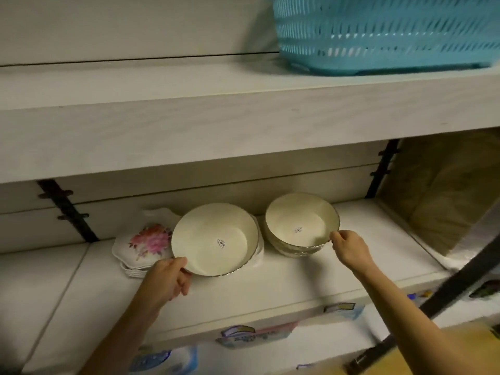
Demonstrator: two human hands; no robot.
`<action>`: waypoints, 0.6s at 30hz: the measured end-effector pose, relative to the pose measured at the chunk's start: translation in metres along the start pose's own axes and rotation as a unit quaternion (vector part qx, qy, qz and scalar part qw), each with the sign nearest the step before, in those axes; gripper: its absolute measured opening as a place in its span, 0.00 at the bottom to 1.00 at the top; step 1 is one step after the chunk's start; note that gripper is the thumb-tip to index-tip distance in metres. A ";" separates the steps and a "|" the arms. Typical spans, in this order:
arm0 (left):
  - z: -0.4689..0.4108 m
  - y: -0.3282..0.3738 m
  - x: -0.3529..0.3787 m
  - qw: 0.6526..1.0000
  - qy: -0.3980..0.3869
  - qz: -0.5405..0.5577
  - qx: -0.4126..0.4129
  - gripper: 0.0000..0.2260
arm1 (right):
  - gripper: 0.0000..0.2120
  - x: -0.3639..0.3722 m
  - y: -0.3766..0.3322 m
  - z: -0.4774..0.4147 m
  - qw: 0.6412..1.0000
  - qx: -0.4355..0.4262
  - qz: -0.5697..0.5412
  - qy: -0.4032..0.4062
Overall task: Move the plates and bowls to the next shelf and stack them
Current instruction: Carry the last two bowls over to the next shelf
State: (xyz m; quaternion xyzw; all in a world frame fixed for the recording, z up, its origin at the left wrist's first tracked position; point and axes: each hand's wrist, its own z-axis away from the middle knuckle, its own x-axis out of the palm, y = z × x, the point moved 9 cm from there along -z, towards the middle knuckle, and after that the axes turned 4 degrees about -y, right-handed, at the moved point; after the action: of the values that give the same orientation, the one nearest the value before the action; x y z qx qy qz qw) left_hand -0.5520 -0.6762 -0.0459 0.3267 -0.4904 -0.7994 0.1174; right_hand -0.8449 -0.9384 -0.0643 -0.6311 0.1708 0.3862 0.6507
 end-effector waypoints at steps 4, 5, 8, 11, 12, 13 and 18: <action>0.004 0.004 0.008 0.999 0.034 -0.008 0.006 0.27 | 0.20 0.015 0.001 -0.021 0.999 -0.015 0.013 -0.037; 0.006 0.006 0.010 0.999 0.041 -0.006 0.010 0.26 | 0.19 0.019 0.000 -0.025 0.999 -0.019 0.015 -0.049; 0.010 0.009 0.016 0.998 0.061 0.015 0.012 0.22 | 0.18 0.028 0.006 -0.036 0.996 -0.016 0.029 -0.081; 0.010 0.014 0.028 0.998 0.066 0.018 0.016 0.22 | 0.19 0.033 0.015 -0.042 0.992 -0.017 0.046 -0.117; 0.008 0.018 0.034 0.998 0.063 0.014 0.018 0.22 | 0.19 0.031 0.017 -0.042 0.991 -0.018 0.047 -0.127; 0.006 0.021 0.040 0.998 0.060 0.009 0.021 0.23 | 0.19 0.027 0.017 -0.041 0.990 -0.021 0.045 -0.134; -0.013 0.047 0.084 0.998 0.048 -0.013 0.034 0.26 | 0.18 -0.006 0.019 -0.037 0.990 -0.050 0.015 -0.131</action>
State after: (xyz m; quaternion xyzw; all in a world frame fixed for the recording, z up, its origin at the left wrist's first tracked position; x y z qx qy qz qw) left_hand -0.6141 -0.7511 -0.0434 0.3748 -0.5067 -0.7671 0.1197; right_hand -0.8530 -0.9774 -0.0787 -0.6042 0.0742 0.4832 0.6293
